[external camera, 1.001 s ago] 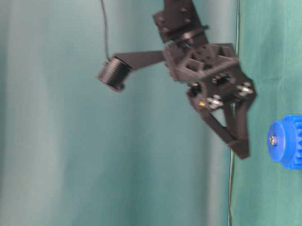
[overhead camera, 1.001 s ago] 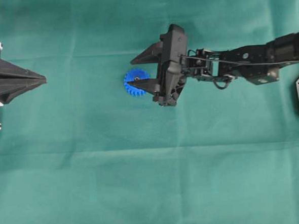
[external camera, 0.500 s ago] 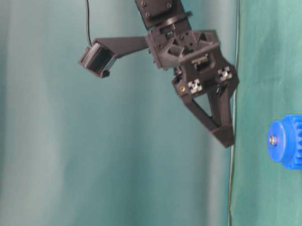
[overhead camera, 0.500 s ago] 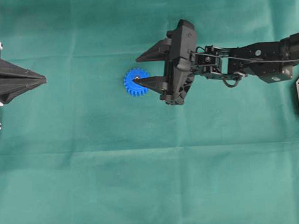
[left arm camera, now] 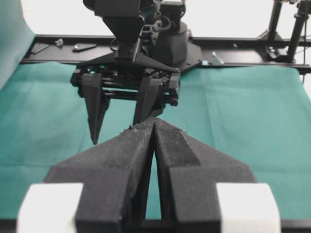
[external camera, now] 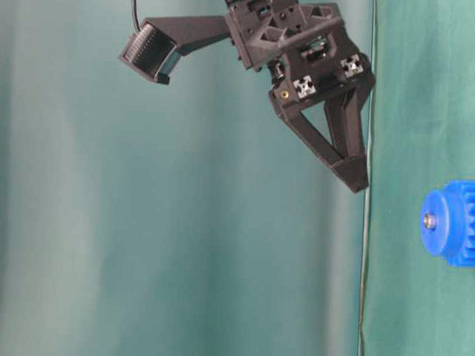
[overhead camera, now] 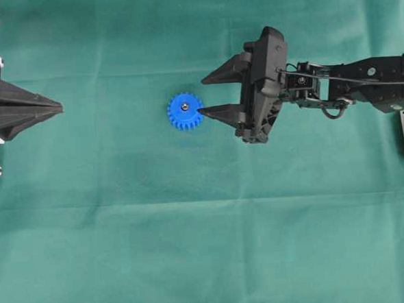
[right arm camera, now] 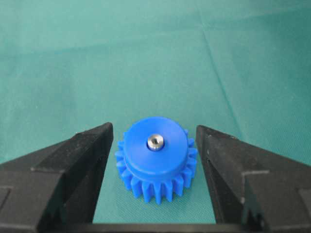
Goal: Insert the shaft placed at a random location into the center hole of the small gear at another random location.
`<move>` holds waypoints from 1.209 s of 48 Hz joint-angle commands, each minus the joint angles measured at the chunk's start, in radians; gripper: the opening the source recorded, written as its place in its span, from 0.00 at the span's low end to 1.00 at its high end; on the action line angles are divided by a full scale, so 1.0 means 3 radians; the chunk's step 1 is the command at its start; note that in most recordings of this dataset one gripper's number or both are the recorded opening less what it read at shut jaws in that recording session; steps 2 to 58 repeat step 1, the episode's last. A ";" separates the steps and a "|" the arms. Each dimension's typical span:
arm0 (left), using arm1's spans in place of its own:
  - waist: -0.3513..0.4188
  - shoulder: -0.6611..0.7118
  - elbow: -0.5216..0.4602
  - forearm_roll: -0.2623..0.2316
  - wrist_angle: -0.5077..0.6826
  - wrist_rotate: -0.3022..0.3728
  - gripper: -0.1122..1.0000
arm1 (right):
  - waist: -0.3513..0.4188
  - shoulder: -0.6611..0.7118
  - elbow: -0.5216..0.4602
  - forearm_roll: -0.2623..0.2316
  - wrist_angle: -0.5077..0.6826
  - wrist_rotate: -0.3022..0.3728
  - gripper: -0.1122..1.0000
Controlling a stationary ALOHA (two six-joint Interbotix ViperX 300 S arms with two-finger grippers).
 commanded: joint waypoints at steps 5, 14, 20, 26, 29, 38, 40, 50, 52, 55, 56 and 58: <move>0.0010 0.0026 -0.0066 0.0010 -0.0015 -0.0005 0.10 | 0.0005 -0.0087 -0.0015 0.0010 0.0000 0.0046 0.78; 0.0010 0.0026 -0.0066 0.0010 -0.0015 -0.0005 0.10 | 0.0005 -0.0087 -0.0015 0.0010 0.0000 0.0046 0.78; 0.0010 0.0026 -0.0066 0.0010 -0.0015 -0.0005 0.10 | 0.0005 -0.0087 -0.0015 0.0010 0.0000 0.0046 0.78; 0.0010 0.0026 -0.0066 0.0010 -0.0015 -0.0005 0.10 | 0.0005 -0.0087 -0.0015 0.0010 0.0000 0.0046 0.78; 0.0010 0.0026 -0.0066 0.0010 -0.0015 -0.0005 0.10 | 0.0005 -0.0087 -0.0015 0.0010 0.0000 0.0046 0.78; 0.0010 0.0026 -0.0066 0.0010 -0.0015 -0.0005 0.10 | 0.0005 -0.0087 -0.0015 0.0010 0.0000 0.0046 0.78; 0.0010 0.0026 -0.0066 0.0010 -0.0015 -0.0005 0.10 | 0.0005 -0.0087 -0.0015 0.0010 0.0000 0.0046 0.78; 0.0010 0.0026 -0.0066 0.0010 -0.0015 -0.0005 0.10 | 0.0005 -0.0087 -0.0015 0.0010 0.0000 0.0046 0.78; 0.0010 0.0026 -0.0066 0.0010 -0.0015 -0.0005 0.10 | 0.0005 -0.0087 -0.0015 0.0010 0.0000 0.0046 0.78; 0.0010 0.0026 -0.0066 0.0010 -0.0015 -0.0005 0.10 | 0.0005 -0.0087 -0.0015 0.0010 0.0000 0.0046 0.78; 0.0010 0.0026 -0.0066 0.0010 -0.0015 -0.0005 0.10 | 0.0005 -0.0087 -0.0015 0.0010 0.0000 0.0046 0.78; 0.0010 0.0026 -0.0066 0.0010 -0.0015 -0.0005 0.10 | 0.0005 -0.0087 -0.0015 0.0010 0.0000 0.0046 0.78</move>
